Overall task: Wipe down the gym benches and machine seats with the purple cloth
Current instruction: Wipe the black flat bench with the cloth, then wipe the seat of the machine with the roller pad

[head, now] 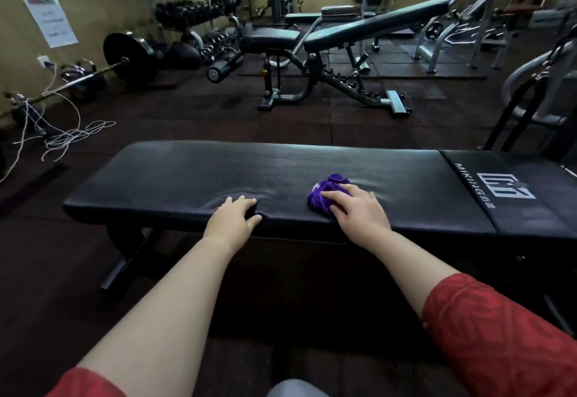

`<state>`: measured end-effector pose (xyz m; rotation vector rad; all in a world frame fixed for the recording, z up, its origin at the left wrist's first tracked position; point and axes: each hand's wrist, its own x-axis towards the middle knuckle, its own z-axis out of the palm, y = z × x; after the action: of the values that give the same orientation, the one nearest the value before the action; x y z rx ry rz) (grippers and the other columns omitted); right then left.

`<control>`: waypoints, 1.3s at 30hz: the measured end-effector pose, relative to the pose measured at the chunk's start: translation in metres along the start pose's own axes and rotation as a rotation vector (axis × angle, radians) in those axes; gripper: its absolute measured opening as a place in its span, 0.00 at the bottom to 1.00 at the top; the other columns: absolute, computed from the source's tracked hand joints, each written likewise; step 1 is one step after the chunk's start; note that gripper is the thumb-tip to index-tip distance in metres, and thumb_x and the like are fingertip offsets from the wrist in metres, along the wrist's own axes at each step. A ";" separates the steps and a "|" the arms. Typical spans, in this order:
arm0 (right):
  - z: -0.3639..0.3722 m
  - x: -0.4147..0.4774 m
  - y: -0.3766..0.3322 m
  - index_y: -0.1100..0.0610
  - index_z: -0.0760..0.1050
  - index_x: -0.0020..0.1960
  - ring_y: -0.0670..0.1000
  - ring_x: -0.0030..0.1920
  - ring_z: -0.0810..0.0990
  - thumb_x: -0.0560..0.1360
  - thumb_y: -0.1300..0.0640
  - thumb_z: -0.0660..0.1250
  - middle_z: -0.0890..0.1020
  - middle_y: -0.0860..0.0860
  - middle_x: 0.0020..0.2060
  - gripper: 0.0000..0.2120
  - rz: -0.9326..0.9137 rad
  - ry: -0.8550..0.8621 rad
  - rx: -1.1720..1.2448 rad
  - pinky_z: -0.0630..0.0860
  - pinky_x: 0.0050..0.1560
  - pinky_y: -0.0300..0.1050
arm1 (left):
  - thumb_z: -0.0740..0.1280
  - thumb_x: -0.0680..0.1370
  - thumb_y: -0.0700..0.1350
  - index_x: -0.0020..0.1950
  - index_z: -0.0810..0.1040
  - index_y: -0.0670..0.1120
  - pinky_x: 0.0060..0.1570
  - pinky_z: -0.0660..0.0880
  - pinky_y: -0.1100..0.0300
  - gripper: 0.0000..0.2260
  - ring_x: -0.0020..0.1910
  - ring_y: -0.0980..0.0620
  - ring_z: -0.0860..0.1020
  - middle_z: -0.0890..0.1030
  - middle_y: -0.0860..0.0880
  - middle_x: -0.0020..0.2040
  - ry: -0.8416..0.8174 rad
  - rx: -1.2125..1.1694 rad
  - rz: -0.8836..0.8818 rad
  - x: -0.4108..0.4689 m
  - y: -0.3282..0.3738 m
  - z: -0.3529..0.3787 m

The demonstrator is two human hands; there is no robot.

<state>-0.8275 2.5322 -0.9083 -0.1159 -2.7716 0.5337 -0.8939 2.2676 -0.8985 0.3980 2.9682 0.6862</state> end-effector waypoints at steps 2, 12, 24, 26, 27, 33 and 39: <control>-0.001 0.000 -0.001 0.38 0.72 0.64 0.53 0.67 0.68 0.77 0.50 0.61 0.70 0.46 0.67 0.16 0.019 -0.028 0.013 0.54 0.72 0.60 | 0.63 0.80 0.52 0.73 0.67 0.53 0.72 0.58 0.48 0.22 0.77 0.47 0.52 0.62 0.49 0.76 -0.004 -0.019 -0.007 0.000 -0.001 0.001; 0.005 -0.013 -0.024 0.47 0.77 0.59 0.57 0.61 0.73 0.75 0.56 0.64 0.75 0.50 0.63 0.14 0.106 0.107 0.052 0.66 0.64 0.50 | 0.59 0.82 0.50 0.75 0.64 0.53 0.73 0.54 0.51 0.21 0.77 0.46 0.52 0.60 0.48 0.77 0.010 0.016 0.019 -0.013 0.009 0.001; -0.148 -0.036 -0.088 0.46 0.76 0.61 0.49 0.59 0.73 0.79 0.57 0.60 0.73 0.47 0.62 0.14 0.092 -0.140 0.321 0.67 0.58 0.40 | 0.60 0.81 0.47 0.72 0.70 0.55 0.71 0.57 0.57 0.19 0.76 0.51 0.58 0.68 0.49 0.73 0.022 -0.185 0.078 -0.079 0.096 -0.123; -0.198 -0.035 -0.101 0.46 0.76 0.61 0.49 0.60 0.73 0.79 0.58 0.60 0.74 0.46 0.62 0.14 0.095 -0.138 0.330 0.67 0.59 0.40 | 0.60 0.80 0.48 0.71 0.70 0.56 0.70 0.59 0.57 0.19 0.75 0.53 0.59 0.68 0.50 0.73 0.007 -0.184 0.095 -0.091 0.124 -0.157; -0.224 -0.036 -0.106 0.46 0.76 0.61 0.49 0.60 0.73 0.79 0.58 0.60 0.74 0.46 0.61 0.14 0.092 -0.141 0.327 0.67 0.60 0.41 | 0.60 0.80 0.49 0.71 0.70 0.56 0.70 0.59 0.57 0.19 0.75 0.54 0.59 0.69 0.51 0.73 -0.003 -0.188 0.106 -0.097 0.139 -0.175; -0.395 -0.059 -0.126 0.47 0.75 0.62 0.50 0.63 0.72 0.79 0.59 0.59 0.73 0.48 0.63 0.15 0.214 -0.147 0.277 0.64 0.62 0.40 | 0.60 0.80 0.49 0.71 0.71 0.51 0.67 0.60 0.63 0.18 0.72 0.56 0.64 0.72 0.53 0.70 -0.073 -0.218 0.215 -0.148 0.258 -0.283; -0.556 -0.120 -0.130 0.49 0.77 0.61 0.49 0.62 0.73 0.78 0.60 0.60 0.75 0.49 0.61 0.15 0.431 -0.009 0.236 0.65 0.63 0.40 | 0.61 0.80 0.53 0.72 0.69 0.52 0.66 0.63 0.60 0.21 0.70 0.55 0.67 0.72 0.54 0.70 -0.188 -0.252 0.381 -0.209 0.383 -0.357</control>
<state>-0.5380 2.5887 -0.4047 -0.6656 -2.6683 0.9625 -0.6474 2.3931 -0.4072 0.9590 2.6078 0.9810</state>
